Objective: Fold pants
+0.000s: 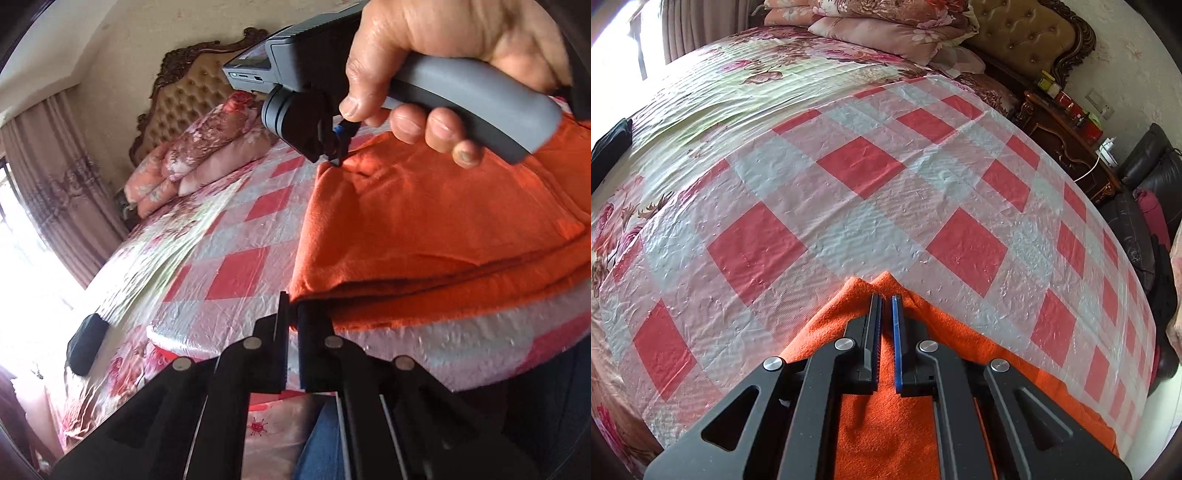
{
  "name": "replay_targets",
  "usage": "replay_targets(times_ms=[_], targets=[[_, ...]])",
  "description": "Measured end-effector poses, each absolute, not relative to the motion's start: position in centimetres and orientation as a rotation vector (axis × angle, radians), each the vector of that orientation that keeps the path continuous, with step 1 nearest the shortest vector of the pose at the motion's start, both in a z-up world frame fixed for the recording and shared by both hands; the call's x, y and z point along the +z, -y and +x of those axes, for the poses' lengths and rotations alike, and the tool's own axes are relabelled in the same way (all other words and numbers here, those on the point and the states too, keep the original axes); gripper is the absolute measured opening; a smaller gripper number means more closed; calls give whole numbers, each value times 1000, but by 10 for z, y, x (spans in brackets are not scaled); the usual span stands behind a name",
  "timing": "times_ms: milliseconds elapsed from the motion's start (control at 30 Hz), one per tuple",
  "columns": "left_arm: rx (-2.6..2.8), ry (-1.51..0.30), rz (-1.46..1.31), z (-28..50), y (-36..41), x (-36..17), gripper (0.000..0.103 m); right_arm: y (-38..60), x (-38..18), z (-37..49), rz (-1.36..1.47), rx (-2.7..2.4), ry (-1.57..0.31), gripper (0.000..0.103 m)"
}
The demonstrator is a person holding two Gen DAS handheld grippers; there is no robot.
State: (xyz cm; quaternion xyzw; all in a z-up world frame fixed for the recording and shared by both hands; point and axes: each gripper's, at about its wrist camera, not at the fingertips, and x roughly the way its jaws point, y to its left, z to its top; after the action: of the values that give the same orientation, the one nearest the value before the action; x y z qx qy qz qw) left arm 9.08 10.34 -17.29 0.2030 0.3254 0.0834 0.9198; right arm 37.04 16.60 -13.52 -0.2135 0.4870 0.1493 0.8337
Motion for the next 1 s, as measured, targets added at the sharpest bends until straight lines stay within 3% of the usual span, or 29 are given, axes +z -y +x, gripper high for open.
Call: replay_targets(times_ms=[333,433,533,600,667,767,867,1000], targets=[[-168,-629,547,78,-136,-168,3,-171,-136,367,-525,329,-1016,3],[-213,-655,447,82,-150,-160,3,-175,-138,361,-578,319,-962,3],[-241,-702,344,78,-159,-153,11,-168,-136,359,-544,333,-935,7],[-249,-723,237,68,-166,-147,32,-152,-122,358,-437,344,-932,18],[-267,-738,56,66,-181,-135,33,-137,-109,351,-360,335,-929,23],[-285,-746,-257,80,-208,-129,45,-110,-104,332,-206,320,-992,29],[-282,-791,-456,107,-228,-139,45,-94,-123,305,-108,323,-1094,29],[-278,-873,-450,126,-228,-156,44,-82,-137,272,-99,317,-1107,29]])
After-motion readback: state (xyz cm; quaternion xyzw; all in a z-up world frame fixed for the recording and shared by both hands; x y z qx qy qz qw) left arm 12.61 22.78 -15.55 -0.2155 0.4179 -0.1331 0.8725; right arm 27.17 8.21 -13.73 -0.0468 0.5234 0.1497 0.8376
